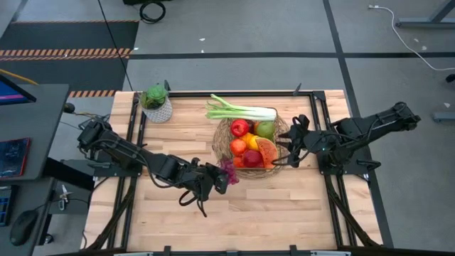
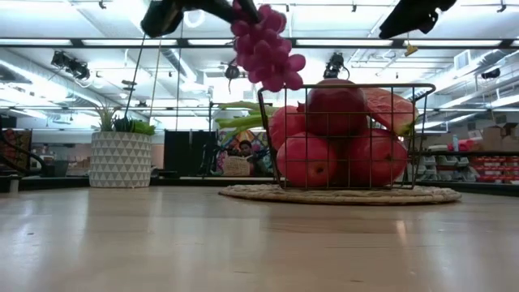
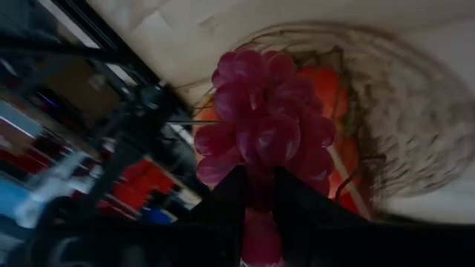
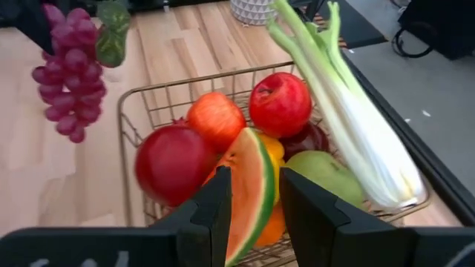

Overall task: Build produce basket
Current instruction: Put the purple grapes into the brown wire basket

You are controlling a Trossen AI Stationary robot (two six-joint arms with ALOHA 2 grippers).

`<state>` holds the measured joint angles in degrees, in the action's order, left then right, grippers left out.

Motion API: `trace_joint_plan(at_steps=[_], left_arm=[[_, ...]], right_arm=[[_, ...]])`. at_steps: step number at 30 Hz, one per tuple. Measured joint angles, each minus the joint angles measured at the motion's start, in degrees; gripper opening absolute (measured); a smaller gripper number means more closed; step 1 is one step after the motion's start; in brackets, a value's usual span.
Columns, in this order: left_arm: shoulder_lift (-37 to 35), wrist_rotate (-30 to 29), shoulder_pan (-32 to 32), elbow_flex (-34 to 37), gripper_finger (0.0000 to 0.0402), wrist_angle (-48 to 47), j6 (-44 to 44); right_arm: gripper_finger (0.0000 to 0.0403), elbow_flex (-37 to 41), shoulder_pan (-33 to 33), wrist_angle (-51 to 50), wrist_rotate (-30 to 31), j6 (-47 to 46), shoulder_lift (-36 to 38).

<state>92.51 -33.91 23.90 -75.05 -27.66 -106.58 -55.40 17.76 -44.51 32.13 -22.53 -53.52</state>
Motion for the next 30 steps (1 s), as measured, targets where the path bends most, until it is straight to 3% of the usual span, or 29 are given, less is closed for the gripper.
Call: trace_joint_plan(at_steps=[7, 16, 21, 30], left_arm=[[0.07, 0.17, -0.07, 0.0, 0.0062, 5.23, -12.67], [0.07, 0.11, -0.37, 0.0, 0.0062, 7.76, -14.41], [0.07, 0.11, -0.58, 0.0, 0.0062, 8.9, -11.62], [0.07, 0.06, -4.54, 0.02, 0.0062, 23.12, 6.43]], right_arm=[[0.012, 0.0, 3.65, 0.02, 0.0, -3.15, 0.0], [0.012, 0.0, 6.32, -0.02, -0.01, -4.95, 0.0], [0.012, 0.0, 6.66, -0.12, -0.01, -4.95, 0.0], [0.012, 0.0, 6.66, -2.87, -0.18, -4.98, 0.0]])
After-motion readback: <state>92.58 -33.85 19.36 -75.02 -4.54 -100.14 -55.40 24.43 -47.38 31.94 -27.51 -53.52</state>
